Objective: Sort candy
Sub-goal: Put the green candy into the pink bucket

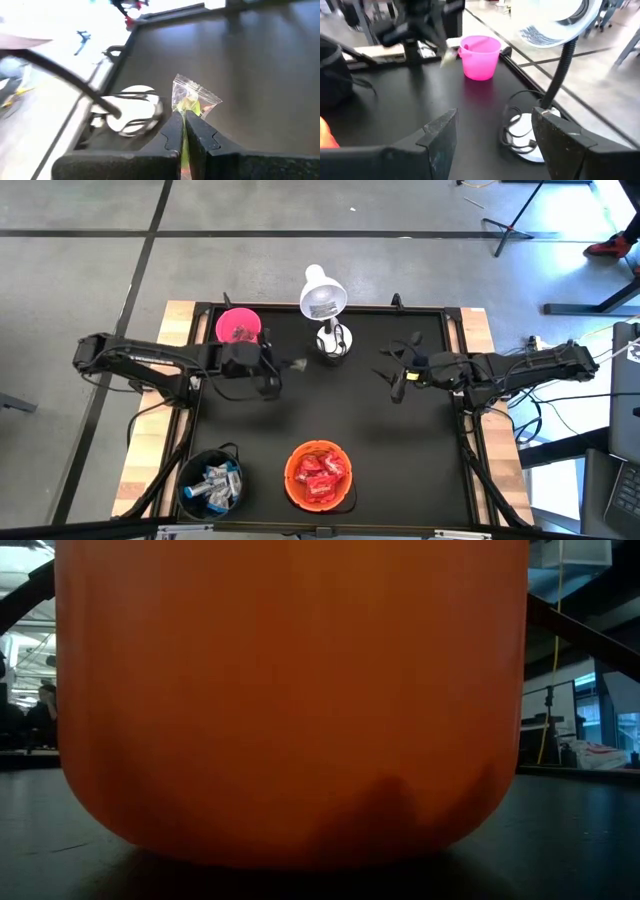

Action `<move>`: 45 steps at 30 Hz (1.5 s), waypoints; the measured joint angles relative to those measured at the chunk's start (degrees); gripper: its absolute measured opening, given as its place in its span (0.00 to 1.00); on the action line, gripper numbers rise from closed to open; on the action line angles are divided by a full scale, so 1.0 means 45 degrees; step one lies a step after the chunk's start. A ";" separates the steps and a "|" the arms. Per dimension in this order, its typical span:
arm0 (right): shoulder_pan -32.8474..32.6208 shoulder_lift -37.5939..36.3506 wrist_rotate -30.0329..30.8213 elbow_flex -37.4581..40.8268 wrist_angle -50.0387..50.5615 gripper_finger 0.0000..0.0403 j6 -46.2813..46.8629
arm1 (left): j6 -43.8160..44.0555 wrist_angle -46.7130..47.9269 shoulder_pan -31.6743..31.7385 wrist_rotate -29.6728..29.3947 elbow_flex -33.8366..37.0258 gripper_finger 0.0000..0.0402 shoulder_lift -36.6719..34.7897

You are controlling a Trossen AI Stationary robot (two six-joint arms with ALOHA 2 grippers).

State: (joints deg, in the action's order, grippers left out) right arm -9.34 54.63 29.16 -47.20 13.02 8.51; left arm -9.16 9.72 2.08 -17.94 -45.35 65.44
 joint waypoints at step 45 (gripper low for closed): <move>0.0520 0.0900 0.1384 0.0011 -0.0008 0.61 -0.3102 | 0.3297 0.6026 0.8739 0.0827 0.1241 0.19 -0.3854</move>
State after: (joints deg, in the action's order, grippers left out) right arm -7.01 58.68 35.38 -47.16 12.98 -5.45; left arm 5.68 36.84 41.41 -14.22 -39.77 48.10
